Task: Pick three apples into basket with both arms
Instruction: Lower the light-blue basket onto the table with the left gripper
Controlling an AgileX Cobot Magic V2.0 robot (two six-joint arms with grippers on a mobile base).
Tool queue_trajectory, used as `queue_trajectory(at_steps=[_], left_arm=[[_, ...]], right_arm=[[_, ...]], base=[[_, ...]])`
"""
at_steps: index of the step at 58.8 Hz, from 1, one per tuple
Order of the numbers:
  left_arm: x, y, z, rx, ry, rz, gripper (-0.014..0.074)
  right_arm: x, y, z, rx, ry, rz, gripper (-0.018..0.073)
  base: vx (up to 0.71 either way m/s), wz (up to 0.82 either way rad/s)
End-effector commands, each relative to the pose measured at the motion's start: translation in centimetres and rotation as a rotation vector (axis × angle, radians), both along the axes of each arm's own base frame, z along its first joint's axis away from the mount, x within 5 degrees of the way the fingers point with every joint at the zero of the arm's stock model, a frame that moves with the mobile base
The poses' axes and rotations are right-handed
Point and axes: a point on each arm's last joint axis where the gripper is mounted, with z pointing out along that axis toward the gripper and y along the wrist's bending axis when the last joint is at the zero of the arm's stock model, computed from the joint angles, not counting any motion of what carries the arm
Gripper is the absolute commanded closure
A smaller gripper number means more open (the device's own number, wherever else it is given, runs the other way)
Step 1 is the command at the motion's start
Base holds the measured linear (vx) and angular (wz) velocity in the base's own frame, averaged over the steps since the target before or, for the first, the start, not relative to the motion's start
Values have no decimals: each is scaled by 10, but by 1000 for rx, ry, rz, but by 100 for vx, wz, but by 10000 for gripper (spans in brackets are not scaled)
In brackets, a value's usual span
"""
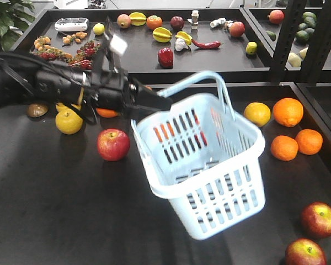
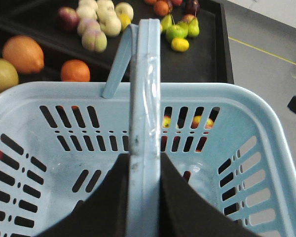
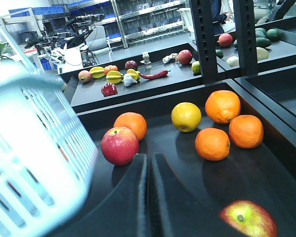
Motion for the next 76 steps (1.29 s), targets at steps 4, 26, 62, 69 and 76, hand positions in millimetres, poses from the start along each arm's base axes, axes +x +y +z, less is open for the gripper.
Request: queue_trajectory(at_steps=[4, 26, 62, 69, 76], left_arm=[[-4, -3, 14, 0, -42, -49, 594], [8, -2, 3, 42, -108, 20, 580], [16, 1, 3, 65, -127, 104, 426], [16, 1, 3, 63, -120, 107, 375], [15, 1, 2, 61, -116, 102, 337]], right_arm=[[0, 1, 3, -23, -72, 5, 564], [0, 1, 3, -23, -72, 5, 564], [0, 1, 3, -23, -72, 5, 564], [0, 1, 3, -23, -72, 5, 564], [0, 1, 3, -23, -72, 5, 564]], base=[[0, 0], [0, 0], [0, 0], [0, 0], [0, 0]])
